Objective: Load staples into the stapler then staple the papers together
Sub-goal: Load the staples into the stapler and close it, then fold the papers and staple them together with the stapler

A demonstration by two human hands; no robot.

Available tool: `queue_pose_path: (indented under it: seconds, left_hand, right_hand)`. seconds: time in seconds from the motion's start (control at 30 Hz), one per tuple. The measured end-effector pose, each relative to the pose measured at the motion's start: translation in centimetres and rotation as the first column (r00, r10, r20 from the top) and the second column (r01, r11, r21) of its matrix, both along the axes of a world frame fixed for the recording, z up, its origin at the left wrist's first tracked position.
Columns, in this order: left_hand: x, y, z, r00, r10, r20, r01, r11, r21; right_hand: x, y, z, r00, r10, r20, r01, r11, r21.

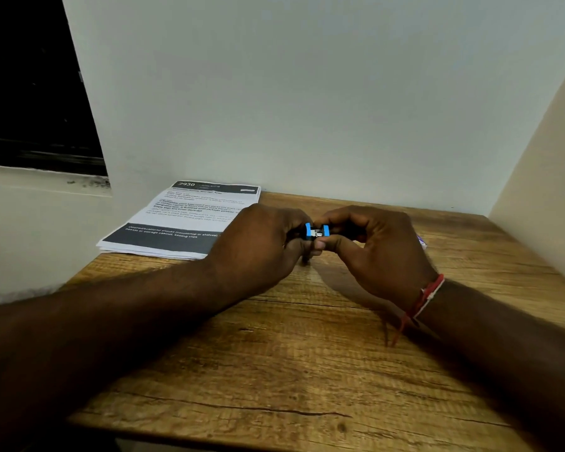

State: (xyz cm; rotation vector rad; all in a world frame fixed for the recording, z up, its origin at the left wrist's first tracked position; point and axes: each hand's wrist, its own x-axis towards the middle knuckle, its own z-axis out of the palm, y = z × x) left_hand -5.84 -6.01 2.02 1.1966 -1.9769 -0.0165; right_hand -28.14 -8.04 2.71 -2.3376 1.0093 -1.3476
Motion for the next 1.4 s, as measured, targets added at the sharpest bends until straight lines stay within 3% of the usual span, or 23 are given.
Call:
queue_pose_path:
  seconds: [0.3, 0.6, 0.8, 0.9, 0.97, 1.1, 1.4]
  left_hand:
    - [0.2, -0.2, 0.3, 0.999, -0.019, -0.028, 0.020, 0.999, 0.027]
    - [0.6, -0.8, 1.1, 0.978, -0.030, -0.205, 0.070, 0.980, 0.188]
    - [5.3, -3.3, 3.5, 0.970, 0.204, -0.135, -0.165, 0.954, 0.249]
    - [10.6, -5.2, 4.4, 0.895, 0.445, 0.012, -0.434, 0.866, 0.247]
    - [14.6, -6.6, 3.9, 0.797, 0.586, 0.148, -0.602, 0.747, 0.281]
    - [19.1, -8.4, 2.1, 0.658, 0.660, 0.362, -0.749, 0.528, 0.400]
    - [19.8, -8.7, -0.2, 0.694, 0.702, 0.163, -0.653, 0.516, 0.555]
  right_hand:
    - [-0.4, -0.5, 0.1, 0.997, 0.044, -0.061, -0.045, 0.999, -0.020]
    - [-1.2, -1.8, 0.2, 0.993, 0.102, 0.052, -0.110, 0.974, 0.196]
    - [-2.4, -2.8, 0.6, 0.998, -0.066, -0.010, 0.066, 0.992, 0.105]
    - [-3.6, -3.5, 0.8, 0.977, -0.188, -0.102, 0.189, 0.982, -0.002]
    - [-4.2, -3.8, 0.9, 0.956, -0.236, -0.175, 0.231, 0.972, -0.049]
    - [-4.7, -4.3, 0.4, 0.942, -0.206, -0.265, 0.211, 0.977, -0.008]
    - [-4.1, -4.3, -0.8, 0.920, -0.145, -0.365, 0.172, 0.984, 0.042]
